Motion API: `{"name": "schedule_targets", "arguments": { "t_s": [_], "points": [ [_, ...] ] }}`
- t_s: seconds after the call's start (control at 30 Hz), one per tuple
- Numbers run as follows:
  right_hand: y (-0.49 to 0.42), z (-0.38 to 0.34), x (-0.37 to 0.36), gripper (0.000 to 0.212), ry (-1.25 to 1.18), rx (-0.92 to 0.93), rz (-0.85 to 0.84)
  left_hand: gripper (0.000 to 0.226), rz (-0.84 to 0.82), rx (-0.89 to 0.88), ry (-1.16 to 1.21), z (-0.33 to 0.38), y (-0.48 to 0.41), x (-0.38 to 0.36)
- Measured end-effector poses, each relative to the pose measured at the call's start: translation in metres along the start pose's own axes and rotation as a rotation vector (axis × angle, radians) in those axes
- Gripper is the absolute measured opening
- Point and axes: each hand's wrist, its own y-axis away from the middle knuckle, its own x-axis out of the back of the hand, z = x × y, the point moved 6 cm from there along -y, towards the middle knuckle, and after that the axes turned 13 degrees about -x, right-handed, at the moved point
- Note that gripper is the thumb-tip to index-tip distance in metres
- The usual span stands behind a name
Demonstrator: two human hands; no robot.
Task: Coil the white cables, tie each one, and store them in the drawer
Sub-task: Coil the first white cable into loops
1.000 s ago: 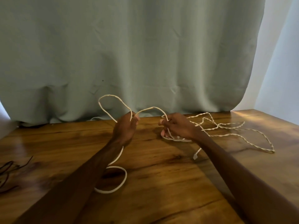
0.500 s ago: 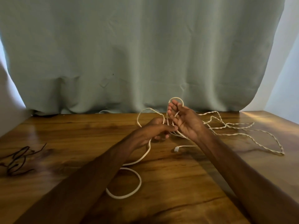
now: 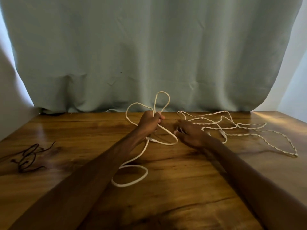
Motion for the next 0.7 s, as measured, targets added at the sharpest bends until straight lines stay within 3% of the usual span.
{"name": "schedule_targets", "arguments": {
  "t_s": [0.07, 0.2, 0.47, 0.6, 0.7],
  "points": [
    [-0.001, 0.007, -0.011, 0.034, 0.081, -0.018, -0.085, 0.039, 0.013, -0.016, -0.007, -0.003, -0.003, 0.002],
    [-0.002, 0.027, 0.001, 0.041, 0.145, -0.104, -0.04, 0.038, -0.006, -0.056, -0.059, -0.004, -0.004, 0.003],
    [0.002, 0.07, 0.023, 0.028, 0.16, -0.214, 0.02, 0.037, -0.003, -0.124, -0.09, -0.002, -0.004, 0.003],
    [0.003, 0.054, 0.023, 0.039, 0.252, -0.173, 0.081, 0.033, -0.02, -0.122, -0.132, -0.003, -0.004, 0.003],
    [0.007, 0.014, 0.031, 0.035, 0.037, -0.032, 0.235, 0.035, -0.047, -0.105, -0.177, -0.004, -0.002, 0.001]
  ]
}}
